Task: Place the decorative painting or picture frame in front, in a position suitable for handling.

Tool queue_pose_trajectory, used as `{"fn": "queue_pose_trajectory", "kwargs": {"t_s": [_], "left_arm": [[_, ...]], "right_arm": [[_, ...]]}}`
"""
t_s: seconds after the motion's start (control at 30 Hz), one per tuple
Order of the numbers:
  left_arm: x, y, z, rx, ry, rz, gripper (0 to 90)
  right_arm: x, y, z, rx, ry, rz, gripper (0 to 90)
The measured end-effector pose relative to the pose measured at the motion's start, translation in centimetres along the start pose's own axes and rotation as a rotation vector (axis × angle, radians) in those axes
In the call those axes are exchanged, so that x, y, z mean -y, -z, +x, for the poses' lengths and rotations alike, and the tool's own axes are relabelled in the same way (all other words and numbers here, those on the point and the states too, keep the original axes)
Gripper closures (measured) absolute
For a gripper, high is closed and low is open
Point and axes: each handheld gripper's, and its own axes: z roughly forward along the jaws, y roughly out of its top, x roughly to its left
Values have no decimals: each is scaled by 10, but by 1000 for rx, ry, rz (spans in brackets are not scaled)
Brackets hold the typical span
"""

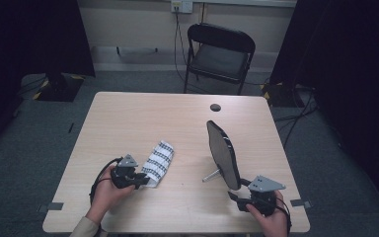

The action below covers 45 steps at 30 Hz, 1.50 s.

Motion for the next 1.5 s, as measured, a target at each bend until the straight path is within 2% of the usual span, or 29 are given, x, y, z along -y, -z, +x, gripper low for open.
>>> {"fn": "queue_pose_trajectory", "kwargs": {"t_s": [0.03,0.07,0.1,0.2,0.3,0.37,0.43,0.47,0.57,0.6,0.67,0.7,0.77,0.9,1.03,1.1,1.27,1.37,1.5], "left_arm": [[0,0,0,0,0,0,622],[0,1,-1,1,5,-11,622],[-2,3,-2,16,12,-4,543],[-3,4,-3,20,5,-37,447],[-4,6,-3,2,1,-52,398],[-3,7,-2,-11,-5,-55,388],[-3,8,-3,-10,-7,-57,368],[-3,9,-2,-8,-2,-60,360],[-1,11,1,-17,2,-65,355],[0,13,2,-16,11,-67,355],[0,14,3,-23,10,-68,355],[1,15,3,-27,12,-74,355],[2,18,4,-33,27,-89,353],[1,19,4,-34,29,-90,350],[0,18,2,-39,26,-85,350],[-2,18,-1,-42,21,-86,350],[-5,15,-3,-36,15,-88,350],[-8,12,-3,-29,14,-86,350],[-13,10,-2,-27,9,-95,347]], "right_arm": [[0,0,0,0,0,0,370],[0,0,0,-4,1,-3,377],[-1,0,-1,-9,-4,-10,395],[-2,-2,0,2,5,-9,441],[-5,-3,0,14,-2,-14,465],[-5,-3,0,6,-10,-18,472],[-7,-5,0,11,-18,-19,490],[-9,-7,1,4,-25,-16,544],[-12,-8,4,21,-12,-16,598],[-14,-9,6,29,-12,-19,641],[-15,-10,6,35,-13,-22,652],[-17,-11,7,43,-19,-20,656],[-18,-13,8,66,-62,-33,660],[-19,-17,9,104,-52,-41,710],[-19,-18,6,121,-54,-45,751],[-18,-20,2,124,-80,-51,768],[-20,-24,-3,132,-63,-52,781],[-25,-32,-6,158,-43,-47,789],[-31,-42,-12,167,-44,-52,792]]}}
